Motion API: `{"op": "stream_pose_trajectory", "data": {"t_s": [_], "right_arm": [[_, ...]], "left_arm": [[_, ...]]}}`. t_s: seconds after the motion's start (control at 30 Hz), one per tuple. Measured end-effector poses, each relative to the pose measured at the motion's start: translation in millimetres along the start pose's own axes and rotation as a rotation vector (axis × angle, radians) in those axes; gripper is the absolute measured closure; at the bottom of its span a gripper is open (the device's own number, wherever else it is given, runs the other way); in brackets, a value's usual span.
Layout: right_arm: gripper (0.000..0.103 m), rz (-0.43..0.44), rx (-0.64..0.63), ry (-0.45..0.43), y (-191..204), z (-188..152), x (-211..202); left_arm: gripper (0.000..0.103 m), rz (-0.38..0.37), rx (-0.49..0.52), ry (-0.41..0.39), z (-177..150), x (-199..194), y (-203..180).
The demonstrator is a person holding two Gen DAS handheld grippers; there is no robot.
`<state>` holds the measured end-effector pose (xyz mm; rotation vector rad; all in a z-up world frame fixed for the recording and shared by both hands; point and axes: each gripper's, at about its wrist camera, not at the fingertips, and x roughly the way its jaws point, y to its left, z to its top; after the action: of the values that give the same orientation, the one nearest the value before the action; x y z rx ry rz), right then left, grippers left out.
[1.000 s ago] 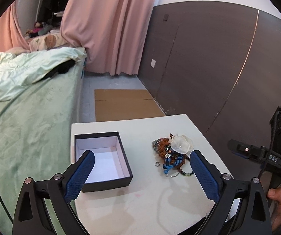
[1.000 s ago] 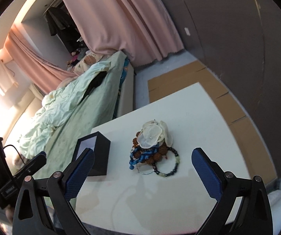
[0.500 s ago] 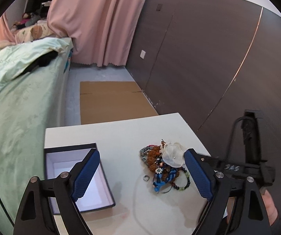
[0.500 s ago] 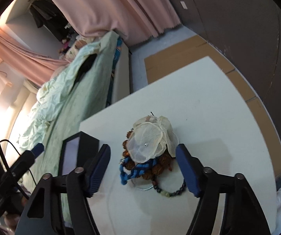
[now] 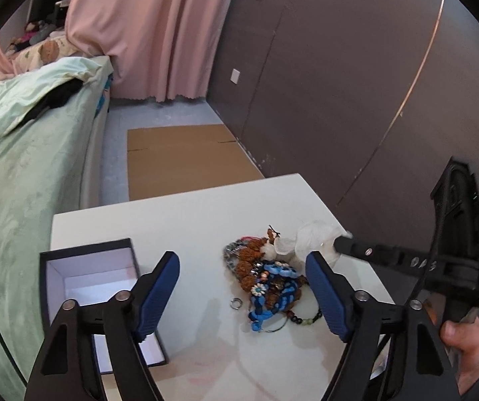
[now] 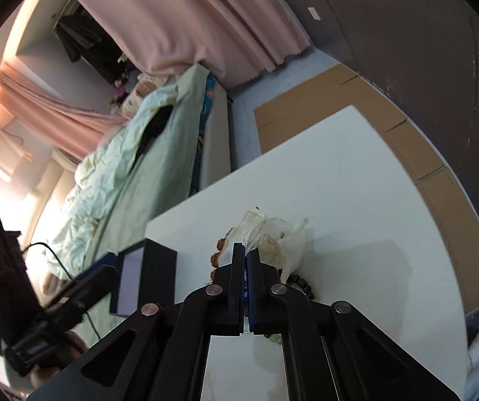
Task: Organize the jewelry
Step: 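Lower the left tool onto the blue beaded bracelet in the pile, then close the left tool on the blue beaded bracelet and lift it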
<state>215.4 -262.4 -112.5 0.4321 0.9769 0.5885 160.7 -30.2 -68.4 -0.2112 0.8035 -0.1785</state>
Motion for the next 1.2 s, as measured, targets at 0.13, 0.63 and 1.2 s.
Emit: {"op": "stream_pose_trajectory", "data": {"t_s": [0.13, 0.63, 1.2], "right_arm": [[0.1, 0.017, 0.012, -0.053, -5.4, 3.9, -19.1], [0.1, 0.051, 0.044, -0.138, -17.4, 10.7, -50.7], [0.1, 0.078, 0.018, -0.138, -4.1, 7.5, -59.6]], "left_arm": [[0.033, -0.001, 0.044, 0.031, -5.6, 11.2, -10.8], [0.065, 0.086, 0.125, 0.181, -30.6, 62.3, -29.7], [0.09, 0.07, 0.092, 0.078, -22.1, 40.5, -39.4]]}}
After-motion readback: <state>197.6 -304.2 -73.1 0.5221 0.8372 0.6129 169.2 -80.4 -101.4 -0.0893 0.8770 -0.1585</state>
